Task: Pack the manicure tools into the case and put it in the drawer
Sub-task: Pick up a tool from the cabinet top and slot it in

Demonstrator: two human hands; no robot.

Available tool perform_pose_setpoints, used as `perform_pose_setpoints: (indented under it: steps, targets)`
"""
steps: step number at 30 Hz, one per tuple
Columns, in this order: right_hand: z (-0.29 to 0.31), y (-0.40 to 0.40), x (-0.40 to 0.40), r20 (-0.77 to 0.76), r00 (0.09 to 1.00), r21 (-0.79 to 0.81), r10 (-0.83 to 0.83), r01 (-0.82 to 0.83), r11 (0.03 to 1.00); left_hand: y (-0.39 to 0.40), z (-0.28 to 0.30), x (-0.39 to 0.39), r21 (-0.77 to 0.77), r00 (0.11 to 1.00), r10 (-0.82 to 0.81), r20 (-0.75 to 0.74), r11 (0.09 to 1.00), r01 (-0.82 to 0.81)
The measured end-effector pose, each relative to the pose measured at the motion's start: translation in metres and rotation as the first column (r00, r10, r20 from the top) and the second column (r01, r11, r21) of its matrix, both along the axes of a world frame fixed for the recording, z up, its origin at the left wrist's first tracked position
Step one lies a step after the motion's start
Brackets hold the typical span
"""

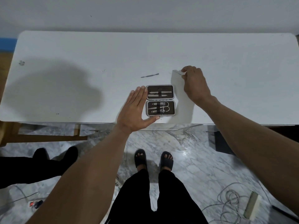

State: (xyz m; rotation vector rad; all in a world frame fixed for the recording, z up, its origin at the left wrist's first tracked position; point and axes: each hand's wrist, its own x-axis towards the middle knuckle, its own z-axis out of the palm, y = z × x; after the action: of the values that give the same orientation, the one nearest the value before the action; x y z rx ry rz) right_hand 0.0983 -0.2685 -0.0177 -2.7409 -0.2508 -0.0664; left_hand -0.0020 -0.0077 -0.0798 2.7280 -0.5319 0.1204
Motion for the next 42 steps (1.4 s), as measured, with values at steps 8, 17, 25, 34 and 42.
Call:
perform_pose_setpoints:
  steps: [8,17,25,34,42]
  targets:
    - [0.004,0.005,-0.014,-0.061,0.991,0.026,0.123,-0.122,0.992,0.000,0.000,0.000,-0.005,1.000,0.003,0.013,1.000,-0.003]
    - [0.007,0.016,-0.022,-0.071,0.983,-0.064,0.169,-0.174,0.983,0.000,0.000,0.000,-0.001,1.000,0.002,-0.007,1.000,-0.002]
    - [0.007,0.026,-0.026,-0.054,0.990,-0.088,0.131,-0.135,0.987,0.000,0.002,0.000,-0.019,1.000,0.007,0.006,1.000,-0.007]
    - [0.006,0.029,-0.027,-0.034,0.993,-0.097,0.116,-0.119,0.988,0.000,0.001,0.000,-0.026,1.000,0.009,0.010,1.000,-0.009]
    - [0.004,0.040,-0.020,-0.035,0.990,-0.124,0.139,-0.143,0.982,0.001,-0.001,0.000,-0.015,1.000,0.008,0.008,1.000,-0.008]
